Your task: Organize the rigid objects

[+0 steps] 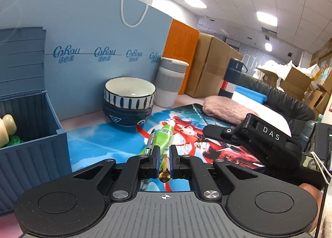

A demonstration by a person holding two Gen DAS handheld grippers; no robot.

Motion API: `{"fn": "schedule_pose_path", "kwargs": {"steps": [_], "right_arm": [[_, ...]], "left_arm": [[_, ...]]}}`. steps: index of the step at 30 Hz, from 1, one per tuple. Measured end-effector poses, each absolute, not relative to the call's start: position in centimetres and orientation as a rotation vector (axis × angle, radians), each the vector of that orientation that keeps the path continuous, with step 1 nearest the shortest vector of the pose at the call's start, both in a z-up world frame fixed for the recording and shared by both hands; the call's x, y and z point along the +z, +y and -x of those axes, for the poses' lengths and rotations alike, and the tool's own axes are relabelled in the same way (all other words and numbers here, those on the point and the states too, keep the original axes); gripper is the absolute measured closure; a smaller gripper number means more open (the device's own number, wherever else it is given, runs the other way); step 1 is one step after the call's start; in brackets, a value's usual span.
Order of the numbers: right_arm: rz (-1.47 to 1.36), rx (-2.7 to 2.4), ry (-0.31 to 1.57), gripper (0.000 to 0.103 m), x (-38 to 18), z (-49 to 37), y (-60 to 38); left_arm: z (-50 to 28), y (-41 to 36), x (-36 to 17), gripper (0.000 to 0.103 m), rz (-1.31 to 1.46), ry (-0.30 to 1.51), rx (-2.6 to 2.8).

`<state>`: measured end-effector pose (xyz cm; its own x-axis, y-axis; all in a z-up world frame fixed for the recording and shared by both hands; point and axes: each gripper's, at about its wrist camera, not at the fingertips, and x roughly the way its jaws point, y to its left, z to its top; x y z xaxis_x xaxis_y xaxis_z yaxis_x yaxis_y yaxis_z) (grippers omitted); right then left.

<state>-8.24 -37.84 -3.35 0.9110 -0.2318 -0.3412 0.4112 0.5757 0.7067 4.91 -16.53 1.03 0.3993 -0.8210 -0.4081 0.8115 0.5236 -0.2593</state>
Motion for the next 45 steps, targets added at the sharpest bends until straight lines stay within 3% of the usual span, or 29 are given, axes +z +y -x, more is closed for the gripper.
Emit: {"fn": "schedule_pose_path", "kwargs": {"steps": [7, 24, 28, 33, 37, 40, 45], "right_arm": [[-1.055, -0.289, 0.289, 0.0, -3.2, 7.6, -38.1], [-1.116, -0.304, 0.412, 0.003, -2.1, 6.8, -37.6], [-1.101, -0.326, 0.442, 0.015, -2.1, 6.4, -37.6], [-1.001, -0.364, 0.472, 0.021, -1.6, 5.8, -37.4], [-0.874, -0.402, 0.537, 0.04, -1.3, 4.8, -36.7], [-0.758, -0.439, 0.582, 0.048, -1.3, 3.7, -35.8], [-0.524, -0.477, 0.646, 0.055, -1.8, 0.6, -33.1]], "left_arm": [[-4.7, -16.3, 1.4, 0.096, 0.03, 0.522, -1.044], [-4.1, -16.4, 1.5, 0.099, 0.02, 0.532, -1.109], [-4.2, -16.7, 0.9, 0.099, 0.006, 0.558, -1.113], [-4.7, -16.6, 0.6, 0.099, 0.005, 0.581, -1.074], [-4.9, -15.7, 1.5, 0.095, 0.013, 0.554, -1.027], [-5.0, -14.9, 2.3, 0.094, 0.028, 0.531, -1.009], [-5.3, -14.0, 3.3, 0.093, 0.055, 0.512, -0.993]]}}
